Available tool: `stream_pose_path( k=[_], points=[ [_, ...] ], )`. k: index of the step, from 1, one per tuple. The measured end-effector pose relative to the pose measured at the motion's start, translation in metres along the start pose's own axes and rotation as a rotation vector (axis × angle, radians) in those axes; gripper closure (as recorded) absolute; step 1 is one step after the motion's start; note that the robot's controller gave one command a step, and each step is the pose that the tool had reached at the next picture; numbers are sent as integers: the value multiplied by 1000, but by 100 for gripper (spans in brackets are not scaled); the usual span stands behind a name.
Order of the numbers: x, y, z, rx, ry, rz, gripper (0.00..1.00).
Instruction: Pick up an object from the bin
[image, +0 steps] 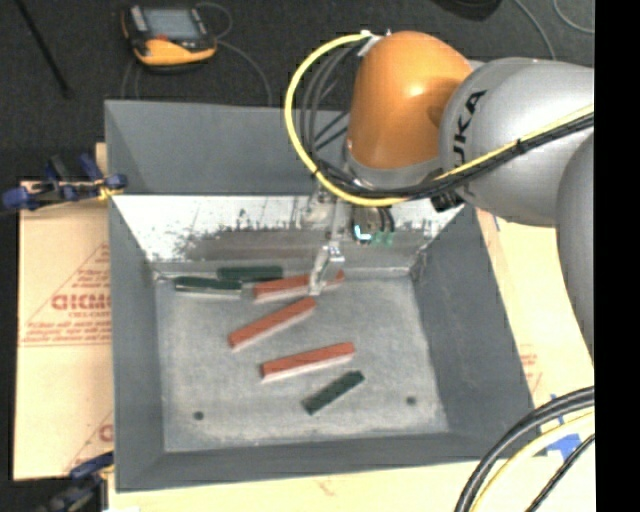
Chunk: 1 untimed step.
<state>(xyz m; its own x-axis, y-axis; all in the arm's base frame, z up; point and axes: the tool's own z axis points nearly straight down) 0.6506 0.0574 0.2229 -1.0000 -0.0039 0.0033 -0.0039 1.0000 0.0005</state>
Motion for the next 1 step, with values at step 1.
stream_pose_path(
  k=[1],
  points=[
    [-1, 0, -5, -1, -8, 1, 0]
  ],
)
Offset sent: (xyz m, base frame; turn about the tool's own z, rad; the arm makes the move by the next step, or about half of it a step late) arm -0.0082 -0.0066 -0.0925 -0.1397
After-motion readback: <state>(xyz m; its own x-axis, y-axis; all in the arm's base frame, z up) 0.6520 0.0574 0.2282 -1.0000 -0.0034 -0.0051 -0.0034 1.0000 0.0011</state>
